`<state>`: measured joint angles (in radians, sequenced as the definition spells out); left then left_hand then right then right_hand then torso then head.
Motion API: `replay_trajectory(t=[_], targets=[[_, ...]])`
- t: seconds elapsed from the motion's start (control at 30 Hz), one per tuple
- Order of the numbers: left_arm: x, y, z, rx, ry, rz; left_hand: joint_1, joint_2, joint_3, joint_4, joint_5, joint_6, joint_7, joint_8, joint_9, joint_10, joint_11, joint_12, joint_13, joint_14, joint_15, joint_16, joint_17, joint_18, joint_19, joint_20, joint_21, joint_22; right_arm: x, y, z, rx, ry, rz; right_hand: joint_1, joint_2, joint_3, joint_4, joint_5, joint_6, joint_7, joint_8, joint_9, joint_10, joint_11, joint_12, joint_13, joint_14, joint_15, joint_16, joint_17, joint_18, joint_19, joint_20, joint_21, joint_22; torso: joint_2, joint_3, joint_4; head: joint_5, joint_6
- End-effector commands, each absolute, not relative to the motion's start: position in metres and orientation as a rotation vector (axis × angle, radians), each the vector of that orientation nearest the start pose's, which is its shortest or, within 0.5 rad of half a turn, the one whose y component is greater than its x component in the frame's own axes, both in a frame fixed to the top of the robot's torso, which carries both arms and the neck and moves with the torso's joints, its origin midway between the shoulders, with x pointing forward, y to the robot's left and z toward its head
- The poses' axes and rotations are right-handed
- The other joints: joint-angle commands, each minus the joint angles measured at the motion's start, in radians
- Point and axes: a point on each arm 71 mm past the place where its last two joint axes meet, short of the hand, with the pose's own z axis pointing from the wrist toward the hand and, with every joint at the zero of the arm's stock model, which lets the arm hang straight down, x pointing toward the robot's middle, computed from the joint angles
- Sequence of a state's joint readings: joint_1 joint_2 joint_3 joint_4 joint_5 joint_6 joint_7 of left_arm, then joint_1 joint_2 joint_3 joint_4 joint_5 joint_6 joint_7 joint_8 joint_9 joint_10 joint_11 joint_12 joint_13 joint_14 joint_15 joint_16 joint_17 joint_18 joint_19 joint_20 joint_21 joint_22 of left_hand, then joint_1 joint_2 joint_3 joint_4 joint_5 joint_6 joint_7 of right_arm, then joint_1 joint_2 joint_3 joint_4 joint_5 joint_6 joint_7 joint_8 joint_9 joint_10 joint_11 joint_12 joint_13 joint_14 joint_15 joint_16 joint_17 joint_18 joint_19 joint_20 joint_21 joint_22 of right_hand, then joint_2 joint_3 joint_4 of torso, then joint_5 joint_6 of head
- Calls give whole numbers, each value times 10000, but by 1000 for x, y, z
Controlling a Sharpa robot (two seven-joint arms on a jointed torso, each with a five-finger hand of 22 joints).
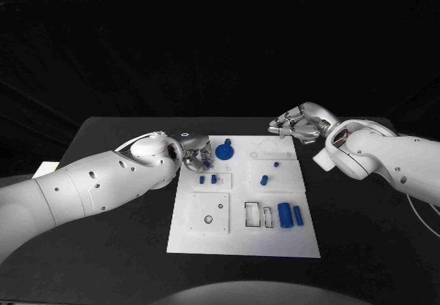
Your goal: Assemble the parts on the task board
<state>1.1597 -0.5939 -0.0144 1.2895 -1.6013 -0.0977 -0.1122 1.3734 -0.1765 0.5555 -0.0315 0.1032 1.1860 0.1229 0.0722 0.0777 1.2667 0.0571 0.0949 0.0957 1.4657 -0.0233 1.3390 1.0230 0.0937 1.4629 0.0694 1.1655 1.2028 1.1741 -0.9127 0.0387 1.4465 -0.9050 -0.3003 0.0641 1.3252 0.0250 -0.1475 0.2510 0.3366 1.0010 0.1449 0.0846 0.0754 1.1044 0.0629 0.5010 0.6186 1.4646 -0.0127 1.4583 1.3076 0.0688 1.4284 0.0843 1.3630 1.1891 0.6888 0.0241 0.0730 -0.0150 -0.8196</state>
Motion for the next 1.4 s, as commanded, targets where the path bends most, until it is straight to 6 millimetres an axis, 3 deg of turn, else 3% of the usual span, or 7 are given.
replay_trajectory(t=[0.03,1.4], targets=[[513,133,-223,3779,18444,-5644,-17,34,4,-29,8,-9,56,-52,1,87,-7,-68,15,53,-60,-65,-14,-91,232,-15,59,9,503,-260,-174,3791,16661,9281,32,94,-53,-18,-23,54,17,-38,-15,89,2,-58,-8,728,-36,-34,1174,83,-59,4,-47,-13,0,-3,-1,-3,-3],[511,129,-223,3956,18508,-6138,37,-31,-60,-98,-3,-52,29,-59,-15,254,-49,-27,115,51,-86,-66,-23,-110,242,-28,173,132,503,-259,-173,3785,16659,9312,32,94,-53,-18,-23,54,17,-38,-15,89,2,-58,-8,728,-36,-34,1174,83,-59,4,-47,-13,0,-6,4,-36,-49]])
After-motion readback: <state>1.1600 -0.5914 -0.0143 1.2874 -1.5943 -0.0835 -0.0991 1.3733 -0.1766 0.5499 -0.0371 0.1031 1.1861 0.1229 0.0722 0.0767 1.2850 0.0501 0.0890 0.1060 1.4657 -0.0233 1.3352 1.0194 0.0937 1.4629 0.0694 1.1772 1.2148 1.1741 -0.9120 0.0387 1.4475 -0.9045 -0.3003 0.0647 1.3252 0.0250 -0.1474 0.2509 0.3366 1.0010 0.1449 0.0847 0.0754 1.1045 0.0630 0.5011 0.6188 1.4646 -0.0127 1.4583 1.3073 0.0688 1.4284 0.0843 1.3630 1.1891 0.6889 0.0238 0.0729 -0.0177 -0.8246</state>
